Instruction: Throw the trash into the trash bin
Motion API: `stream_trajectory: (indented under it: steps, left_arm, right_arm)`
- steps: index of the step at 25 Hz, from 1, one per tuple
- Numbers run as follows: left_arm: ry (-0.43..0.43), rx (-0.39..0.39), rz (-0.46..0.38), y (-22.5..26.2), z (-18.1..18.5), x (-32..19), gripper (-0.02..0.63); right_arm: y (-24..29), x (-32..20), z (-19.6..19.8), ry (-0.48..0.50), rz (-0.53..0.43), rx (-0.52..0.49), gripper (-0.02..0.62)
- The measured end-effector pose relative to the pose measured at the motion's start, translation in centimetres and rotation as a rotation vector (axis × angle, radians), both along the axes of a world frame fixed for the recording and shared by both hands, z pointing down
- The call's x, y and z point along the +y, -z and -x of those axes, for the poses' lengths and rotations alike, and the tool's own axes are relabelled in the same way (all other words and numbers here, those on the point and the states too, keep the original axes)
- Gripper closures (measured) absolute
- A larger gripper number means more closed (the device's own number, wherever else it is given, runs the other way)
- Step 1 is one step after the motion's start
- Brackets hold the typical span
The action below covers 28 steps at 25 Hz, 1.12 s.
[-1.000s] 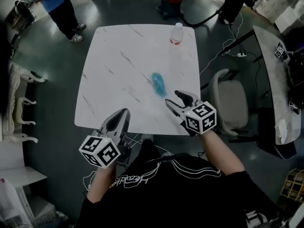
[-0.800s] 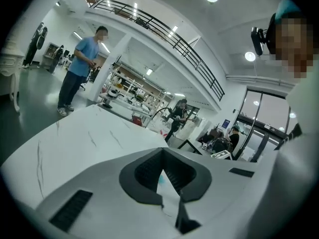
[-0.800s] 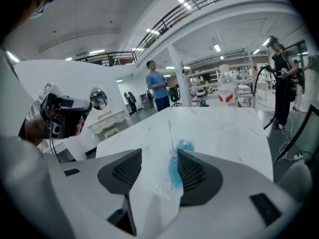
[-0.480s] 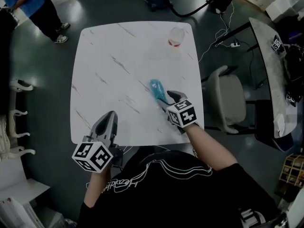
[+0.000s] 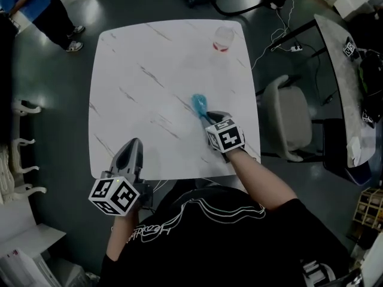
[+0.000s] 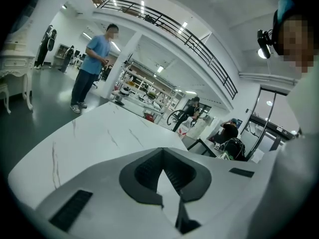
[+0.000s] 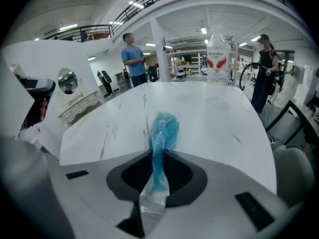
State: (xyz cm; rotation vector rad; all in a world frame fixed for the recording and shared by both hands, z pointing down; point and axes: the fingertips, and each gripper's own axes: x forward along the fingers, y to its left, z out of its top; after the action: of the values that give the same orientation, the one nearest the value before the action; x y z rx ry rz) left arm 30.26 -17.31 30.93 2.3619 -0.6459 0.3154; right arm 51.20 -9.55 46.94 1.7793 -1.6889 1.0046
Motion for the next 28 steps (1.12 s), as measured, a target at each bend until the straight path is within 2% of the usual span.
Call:
stream_trajectory:
  steps: [6,10,15,20,23,28]
  left_arm:
    - [0.000,0.019,0.026,-0.4,0.3,2.4,0.601]
    - [-0.014,0.031,0.042,-0.5,-0.2,5.7,0.601]
    - [-0.034,0.052,0.022,0.6,-1.3,11.3,0.601]
    - [-0.017,0.072,-0.018,2.5,-1.4,17.2,0.601]
    - [0.014,0.074,-0.041,3.7,-0.3,20.0,0.601]
    - [0.130,0.048,-0.095,5.2,4.0,22.9,0.601]
  right_arm:
    - [2.9,1.6,0.3,-0.003,-0.079,-0.007,0.535]
    - [6.3,4.1,0.6,0.021,-0.147,0.040,0.543]
    - [12.0,8.5,1.4,0.061,-0.286,0.027,0.548]
    - [16.5,13.9,2.7,0.100,-0.387,-0.011,0.548]
    - [18.6,16.3,4.0,0.135,-0.436,-0.032,0.549]
    - [20.6,16.9,8.1,0.246,-0.510,-0.096,0.549]
